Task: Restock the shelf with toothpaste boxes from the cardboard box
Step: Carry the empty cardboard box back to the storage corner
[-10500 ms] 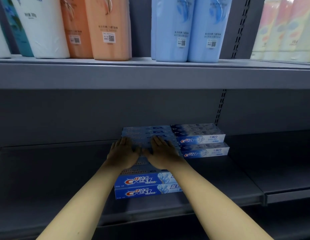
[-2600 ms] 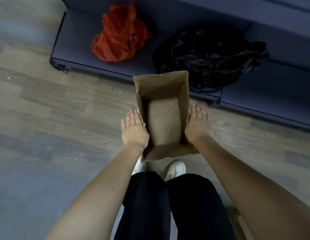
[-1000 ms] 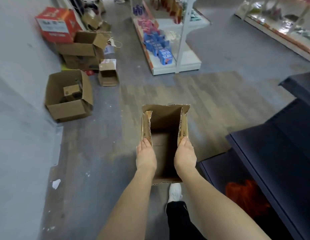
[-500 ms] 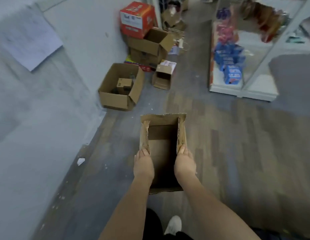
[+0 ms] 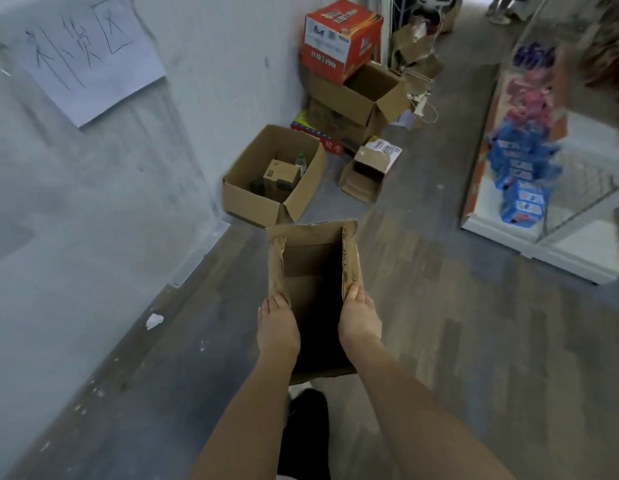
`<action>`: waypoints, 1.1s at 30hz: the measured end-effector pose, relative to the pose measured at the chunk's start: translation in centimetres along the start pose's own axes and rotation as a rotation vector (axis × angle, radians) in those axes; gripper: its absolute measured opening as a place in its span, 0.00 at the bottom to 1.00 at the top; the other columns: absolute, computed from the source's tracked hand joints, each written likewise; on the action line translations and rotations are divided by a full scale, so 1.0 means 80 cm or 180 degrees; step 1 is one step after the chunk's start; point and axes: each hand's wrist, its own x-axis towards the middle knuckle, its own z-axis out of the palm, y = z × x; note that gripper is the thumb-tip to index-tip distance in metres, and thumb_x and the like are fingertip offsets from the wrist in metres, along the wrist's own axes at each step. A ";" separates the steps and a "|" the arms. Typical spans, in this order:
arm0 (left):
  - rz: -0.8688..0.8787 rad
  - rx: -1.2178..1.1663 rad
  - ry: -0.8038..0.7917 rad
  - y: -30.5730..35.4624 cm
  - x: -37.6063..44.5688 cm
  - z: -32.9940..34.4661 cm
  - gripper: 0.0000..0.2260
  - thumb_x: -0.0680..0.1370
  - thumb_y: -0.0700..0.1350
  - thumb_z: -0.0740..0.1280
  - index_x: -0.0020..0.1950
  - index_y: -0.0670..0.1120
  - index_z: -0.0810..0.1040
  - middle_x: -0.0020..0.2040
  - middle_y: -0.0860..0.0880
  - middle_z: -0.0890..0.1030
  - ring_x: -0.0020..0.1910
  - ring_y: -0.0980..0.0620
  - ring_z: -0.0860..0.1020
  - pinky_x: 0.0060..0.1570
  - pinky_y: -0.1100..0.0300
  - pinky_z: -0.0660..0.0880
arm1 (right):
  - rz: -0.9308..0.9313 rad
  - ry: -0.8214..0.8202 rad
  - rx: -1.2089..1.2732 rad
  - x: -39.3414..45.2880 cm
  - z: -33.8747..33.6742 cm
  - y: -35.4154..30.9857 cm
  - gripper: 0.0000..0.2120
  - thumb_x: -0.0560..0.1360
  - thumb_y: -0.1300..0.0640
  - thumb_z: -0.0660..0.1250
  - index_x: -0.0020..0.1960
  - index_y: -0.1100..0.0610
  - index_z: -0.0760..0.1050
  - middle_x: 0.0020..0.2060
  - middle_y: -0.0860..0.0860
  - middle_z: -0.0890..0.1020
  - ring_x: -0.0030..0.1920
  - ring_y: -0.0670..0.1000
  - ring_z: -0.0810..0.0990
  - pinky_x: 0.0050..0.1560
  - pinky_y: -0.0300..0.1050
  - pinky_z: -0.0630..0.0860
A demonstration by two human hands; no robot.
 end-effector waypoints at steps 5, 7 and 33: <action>0.0027 0.0043 0.0054 0.016 0.103 -0.059 0.30 0.79 0.37 0.58 0.77 0.37 0.45 0.77 0.41 0.52 0.77 0.46 0.51 0.76 0.55 0.46 | -0.0177 -0.0076 -0.0348 0.098 -0.057 -0.052 0.33 0.79 0.65 0.56 0.77 0.64 0.40 0.77 0.57 0.51 0.77 0.54 0.51 0.76 0.45 0.52; 0.0010 0.0013 0.0194 0.015 0.141 -0.088 0.29 0.80 0.37 0.57 0.77 0.37 0.46 0.77 0.41 0.52 0.77 0.46 0.51 0.76 0.54 0.46 | -0.0322 -0.0061 -0.0435 0.134 -0.077 -0.084 0.32 0.79 0.65 0.55 0.77 0.64 0.40 0.77 0.57 0.51 0.77 0.54 0.51 0.76 0.46 0.51; -0.2431 -0.1112 0.0703 -0.079 0.466 -0.213 0.26 0.81 0.36 0.52 0.77 0.39 0.47 0.77 0.43 0.54 0.77 0.46 0.50 0.76 0.55 0.48 | -0.2645 -0.0528 -0.1612 0.495 -0.110 -0.428 0.33 0.79 0.63 0.57 0.77 0.64 0.41 0.76 0.59 0.52 0.77 0.55 0.49 0.77 0.47 0.49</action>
